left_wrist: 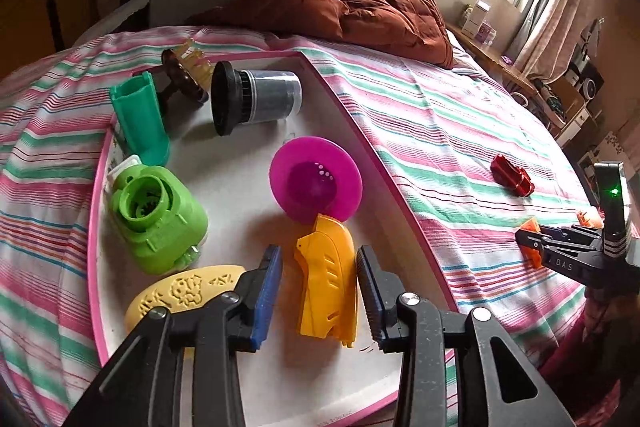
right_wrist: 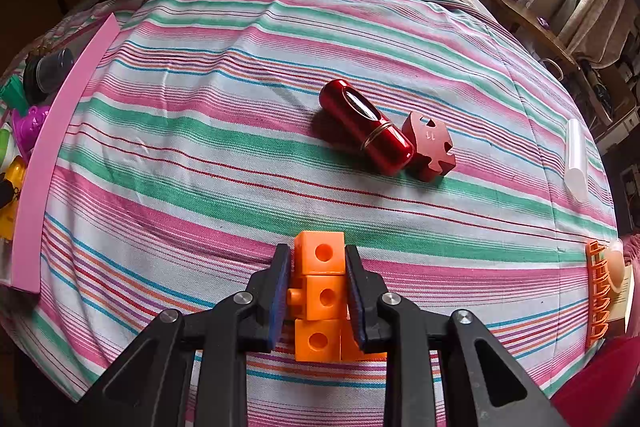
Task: Organize rigid objects
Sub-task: 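Carry the yellow block into the white tray and open the left gripper, then carry the orange cube block into the white tray and open the right gripper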
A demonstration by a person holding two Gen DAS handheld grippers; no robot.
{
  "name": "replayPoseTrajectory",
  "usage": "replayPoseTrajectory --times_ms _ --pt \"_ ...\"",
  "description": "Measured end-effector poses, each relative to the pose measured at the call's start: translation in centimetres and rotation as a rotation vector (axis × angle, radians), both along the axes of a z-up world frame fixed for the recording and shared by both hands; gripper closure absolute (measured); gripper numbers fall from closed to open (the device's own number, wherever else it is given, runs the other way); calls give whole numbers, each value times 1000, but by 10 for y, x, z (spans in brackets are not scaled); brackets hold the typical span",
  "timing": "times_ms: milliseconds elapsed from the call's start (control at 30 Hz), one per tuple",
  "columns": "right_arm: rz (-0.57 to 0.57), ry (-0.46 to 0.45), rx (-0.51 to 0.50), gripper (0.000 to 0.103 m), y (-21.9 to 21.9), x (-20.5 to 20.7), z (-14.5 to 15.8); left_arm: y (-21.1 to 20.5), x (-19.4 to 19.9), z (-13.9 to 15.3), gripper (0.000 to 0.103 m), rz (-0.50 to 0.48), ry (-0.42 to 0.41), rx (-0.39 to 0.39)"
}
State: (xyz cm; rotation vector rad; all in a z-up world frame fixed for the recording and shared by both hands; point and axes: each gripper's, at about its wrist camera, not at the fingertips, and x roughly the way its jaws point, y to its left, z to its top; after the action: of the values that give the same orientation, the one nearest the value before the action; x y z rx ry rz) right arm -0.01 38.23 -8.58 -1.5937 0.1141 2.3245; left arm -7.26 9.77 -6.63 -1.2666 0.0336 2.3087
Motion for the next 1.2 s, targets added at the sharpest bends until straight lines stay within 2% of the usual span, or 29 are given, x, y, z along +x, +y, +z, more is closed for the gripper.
replayPoseTrajectory --times_ms 100,200,267,367,433,533,633,833,967,1200 --pt "0 1 8 77 -2 0 0 -8 7 11 64 40 44 -16" --pt "0 5 17 78 -5 1 2 -18 14 22 57 81 83 -36" --pt "6 12 21 78 -9 1 4 -26 18 27 57 108 97 -40" --pt "17 59 -51 78 -12 0 13 -37 23 32 57 136 111 -38" --pt "42 104 -62 78 -24 -3 25 -43 26 35 57 153 128 -42" --pt "122 186 -124 78 -48 -13 44 -51 29 38 57 177 145 -50" --pt "239 244 -148 78 -91 -24 63 -60 31 40 57 196 158 -53" --pt "417 319 -223 78 -157 -57 85 -76 35 43 56 238 173 -57" --pt "502 310 -214 78 -193 -85 84 -88 36 44 56 267 179 -63" --pt "580 225 -169 78 -233 -120 55 -105 34 41 56 310 171 -70"
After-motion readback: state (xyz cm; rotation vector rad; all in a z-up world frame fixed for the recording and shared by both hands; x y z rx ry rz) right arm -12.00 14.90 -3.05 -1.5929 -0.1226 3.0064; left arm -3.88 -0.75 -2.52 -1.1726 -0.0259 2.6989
